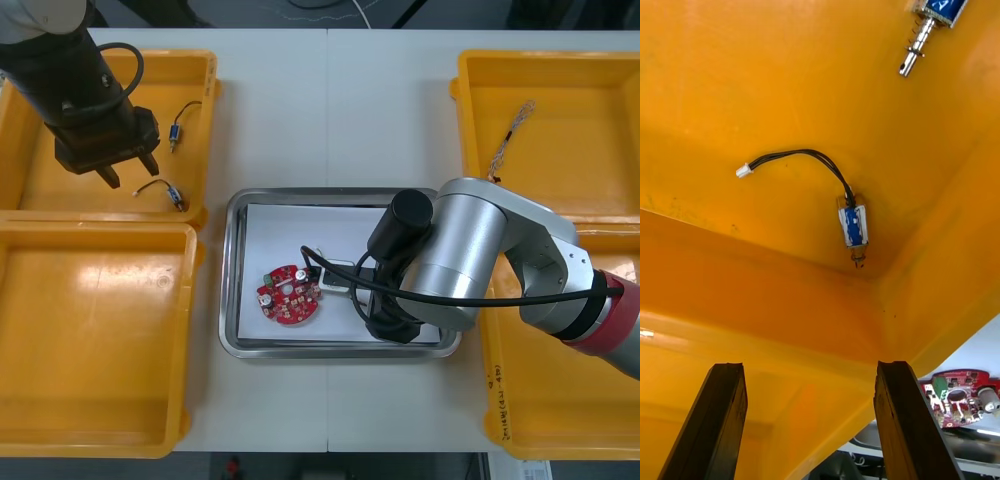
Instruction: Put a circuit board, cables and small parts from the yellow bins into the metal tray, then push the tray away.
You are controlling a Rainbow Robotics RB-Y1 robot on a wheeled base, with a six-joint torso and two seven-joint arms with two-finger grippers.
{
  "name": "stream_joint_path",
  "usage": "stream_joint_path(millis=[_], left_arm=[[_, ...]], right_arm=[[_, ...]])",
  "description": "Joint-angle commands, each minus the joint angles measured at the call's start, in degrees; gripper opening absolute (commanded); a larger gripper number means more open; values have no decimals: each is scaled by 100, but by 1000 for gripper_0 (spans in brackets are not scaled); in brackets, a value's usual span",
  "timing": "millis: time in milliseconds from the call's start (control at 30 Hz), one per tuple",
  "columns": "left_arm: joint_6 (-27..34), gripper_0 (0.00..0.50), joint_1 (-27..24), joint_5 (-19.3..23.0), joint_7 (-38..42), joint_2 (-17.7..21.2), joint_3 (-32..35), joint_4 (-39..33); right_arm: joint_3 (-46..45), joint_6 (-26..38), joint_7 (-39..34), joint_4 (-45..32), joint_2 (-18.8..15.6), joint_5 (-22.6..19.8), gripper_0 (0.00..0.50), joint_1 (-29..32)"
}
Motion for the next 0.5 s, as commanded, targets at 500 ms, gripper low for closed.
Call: stream_joint_path(millis=[500], left_arm=[[-755, 500, -517, -38, -505, -274, 23, 869]], right_arm=[[-904, 604, 157, -698, 165, 137, 500, -132]])
